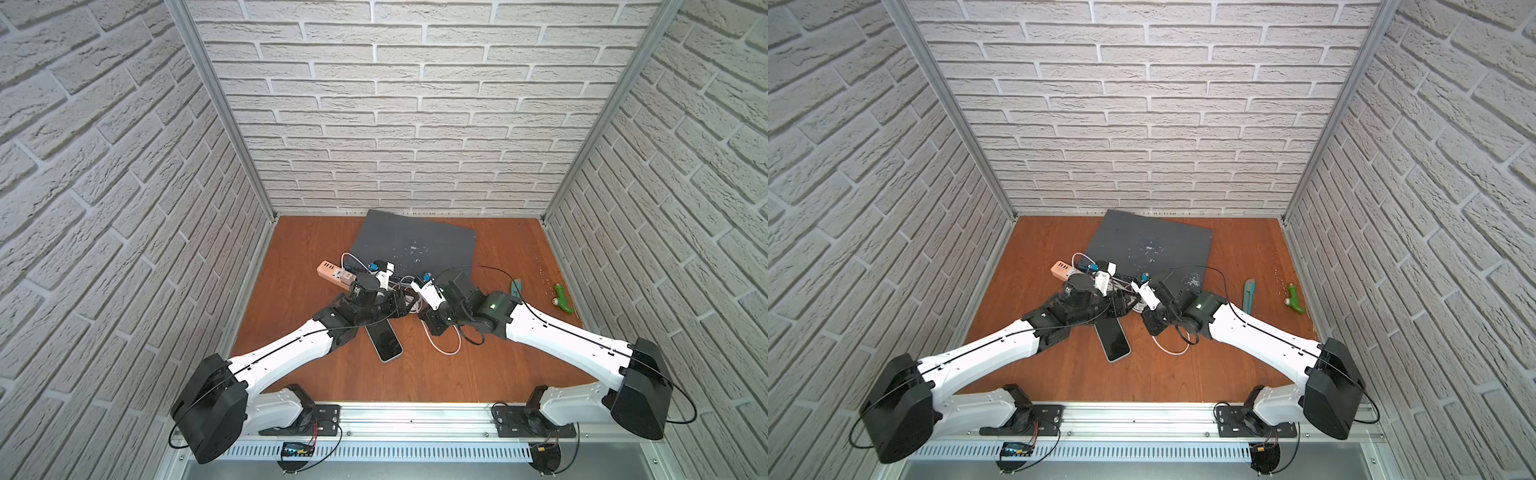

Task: Plug the charging cable into the phone
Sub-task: Pick up the charging cable from the center of the board.

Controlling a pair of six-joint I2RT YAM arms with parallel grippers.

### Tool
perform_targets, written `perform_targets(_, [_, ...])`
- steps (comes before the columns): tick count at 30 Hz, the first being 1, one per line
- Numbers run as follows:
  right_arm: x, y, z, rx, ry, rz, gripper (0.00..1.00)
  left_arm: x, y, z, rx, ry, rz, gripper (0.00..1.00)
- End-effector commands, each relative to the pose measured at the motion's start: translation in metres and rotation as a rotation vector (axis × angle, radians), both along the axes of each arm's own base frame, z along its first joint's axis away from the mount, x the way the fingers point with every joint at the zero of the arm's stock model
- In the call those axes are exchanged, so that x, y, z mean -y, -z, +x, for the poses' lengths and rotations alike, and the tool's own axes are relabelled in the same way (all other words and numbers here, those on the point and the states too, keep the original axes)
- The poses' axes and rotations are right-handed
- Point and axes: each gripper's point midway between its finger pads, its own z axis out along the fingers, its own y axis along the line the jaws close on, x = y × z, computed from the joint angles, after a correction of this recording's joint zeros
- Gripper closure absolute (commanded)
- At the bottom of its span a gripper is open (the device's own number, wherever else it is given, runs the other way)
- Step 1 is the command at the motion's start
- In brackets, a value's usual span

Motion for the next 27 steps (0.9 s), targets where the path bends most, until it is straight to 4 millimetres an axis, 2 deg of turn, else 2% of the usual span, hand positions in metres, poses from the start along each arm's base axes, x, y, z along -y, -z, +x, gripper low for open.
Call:
perform_targets(1, [-0.005,-0.011,0.001,0.029,-0.011,0.034,0.97,0.002,-0.015,-0.001,0.04,0.01,-0.027,0.47])
perform_targets(5, [-0.007,-0.018,0.002,0.039,-0.017,0.052,0.97,0.005,-0.01,-0.002,0.025,0.023,-0.026,0.55])
perform_targets(12, [-0.009,-0.017,0.0,0.029,-0.027,0.047,0.97,0.013,-0.004,0.002,0.008,0.039,-0.024,0.67])
perform_targets(18, [-0.008,-0.014,-0.001,0.027,-0.027,0.041,0.97,0.018,-0.001,0.003,-0.004,0.051,-0.025,0.7])
perform_targets(20, [-0.008,-0.013,-0.001,0.027,-0.029,0.041,0.97,0.019,-0.002,0.003,-0.002,0.053,-0.027,0.77])
perform_targets(24, [-0.009,-0.011,0.0,0.024,-0.03,0.037,0.97,0.021,-0.002,0.003,-0.007,0.058,-0.026,0.99])
perform_targets(27, [-0.009,-0.009,0.001,0.024,-0.029,0.031,0.97,0.02,-0.001,0.002,-0.012,0.056,-0.023,1.0])
